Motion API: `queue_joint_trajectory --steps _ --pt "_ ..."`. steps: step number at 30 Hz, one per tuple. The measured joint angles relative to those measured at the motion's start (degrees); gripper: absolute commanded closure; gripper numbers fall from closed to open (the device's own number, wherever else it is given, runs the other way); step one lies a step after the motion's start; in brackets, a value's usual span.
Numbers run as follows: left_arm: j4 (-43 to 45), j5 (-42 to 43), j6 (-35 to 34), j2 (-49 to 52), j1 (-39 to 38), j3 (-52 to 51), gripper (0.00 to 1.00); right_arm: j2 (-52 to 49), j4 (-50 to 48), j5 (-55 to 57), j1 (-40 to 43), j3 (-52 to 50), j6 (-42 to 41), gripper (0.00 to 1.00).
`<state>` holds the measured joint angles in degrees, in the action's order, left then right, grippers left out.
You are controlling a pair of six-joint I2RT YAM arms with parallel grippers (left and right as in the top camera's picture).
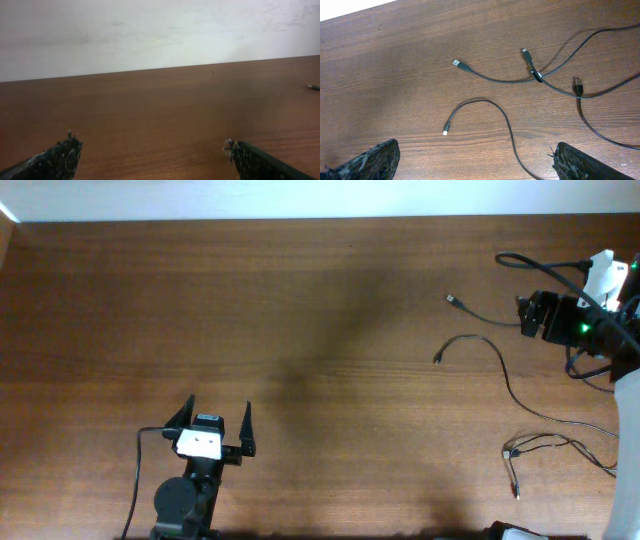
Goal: Untangle cables
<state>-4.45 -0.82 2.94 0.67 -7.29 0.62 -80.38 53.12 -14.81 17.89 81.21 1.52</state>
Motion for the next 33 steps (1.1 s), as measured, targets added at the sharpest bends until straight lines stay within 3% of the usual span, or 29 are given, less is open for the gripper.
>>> queue_joint_trajectory --steps 26,30,33 --pt "-0.02 -0.02 -0.17 0.0 0.0 0.0 0.01 1.07 -0.96 0.02 0.0 -0.92 0.0 0.01" --pt "0.0 0.0 -0.17 0.0 0.0 0.0 0.01 6.19 -7.8 0.0 0.0 -5.84 -0.07 0.01" --pt "0.02 0.02 -0.17 0.0 0.0 0.0 0.01 15.13 -20.26 0.0 -0.85 -16.81 -0.07 0.01"
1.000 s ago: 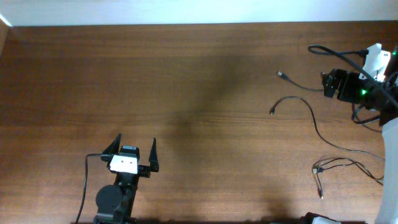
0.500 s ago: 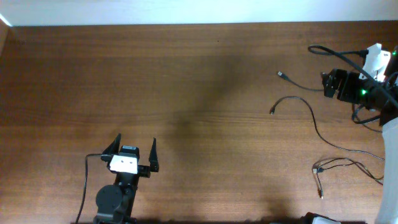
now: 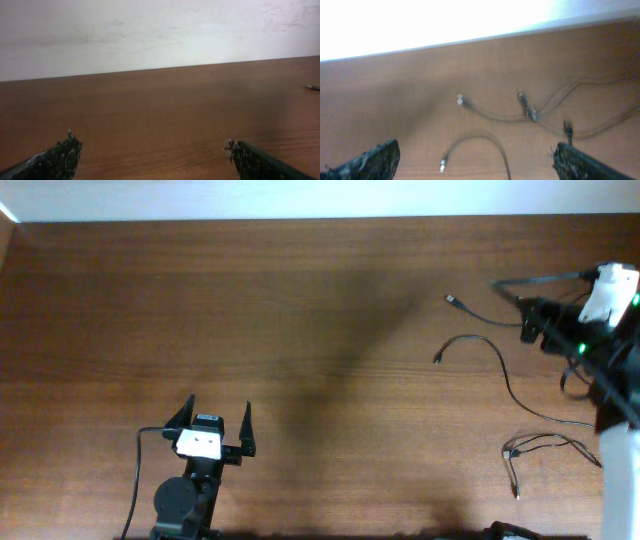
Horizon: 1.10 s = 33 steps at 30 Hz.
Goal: Untangle cables
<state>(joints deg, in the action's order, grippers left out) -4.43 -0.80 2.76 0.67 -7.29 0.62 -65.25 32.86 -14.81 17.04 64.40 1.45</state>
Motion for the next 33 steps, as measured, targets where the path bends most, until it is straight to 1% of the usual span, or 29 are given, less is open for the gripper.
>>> queue_joint_trajectory --steps 1,2,4,6,9,11,13,15,17,22,26,33 --pt "-0.04 0.02 -0.02 0.0 0.0 0.0 0.01 2.45 -4.02 0.02 -0.46 -3.54 -0.02 0.01" --pt "-0.04 0.04 -0.02 0.0 0.0 0.0 0.01 6.32 -10.4 -0.07 -1.25 -9.49 0.02 0.01" --pt "-0.02 0.17 0.0 0.02 0.0 0.0 0.01 10.88 -16.55 -0.42 -2.21 -16.44 -0.02 0.01" --pt "-0.04 0.2 -0.02 -0.02 0.0 0.0 0.01 17.35 -28.52 -1.31 -2.99 -27.36 0.04 0.01" --pt "-0.04 0.2 -0.02 -0.04 0.0 0.02 0.01 27.15 -41.51 -2.84 -3.43 -41.9 -0.39 0.01" --pt "-0.07 0.2 -0.02 -0.04 0.0 0.02 0.01 32.22 -47.54 -3.26 -3.45 -48.78 -1.42 0.01" --pt "-0.07 0.2 -0.04 -0.04 0.0 0.02 0.01 37.99 -50.95 -3.5 -3.54 -56.11 -2.16 0.01" --pt "-0.07 0.2 -0.04 -0.04 0.0 0.02 0.01 42.47 -51.45 -3.63 -3.54 -61.11 -2.8 0.02" --pt "-0.04 0.2 -0.07 -0.04 0.0 0.02 0.01 46.9 -46.45 -3.69 -3.54 -63.54 -2.99 0.01" --pt "-0.04 0.2 -0.2 -0.09 0.0 0.02 0.01 55.3 -36.92 -3.69 -3.54 -63.78 -3.06 0.01" --pt "-0.07 0.22 -0.22 -0.09 0.0 0.02 0.01 59.3 -30.27 -3.69 -3.54 -63.8 -3.17 0.01" --pt "-0.07 0.2 -0.22 -0.09 0.0 0.02 0.01 64.35 -30.12 -2.8 -5.7 -63.8 -2.93 0.01"
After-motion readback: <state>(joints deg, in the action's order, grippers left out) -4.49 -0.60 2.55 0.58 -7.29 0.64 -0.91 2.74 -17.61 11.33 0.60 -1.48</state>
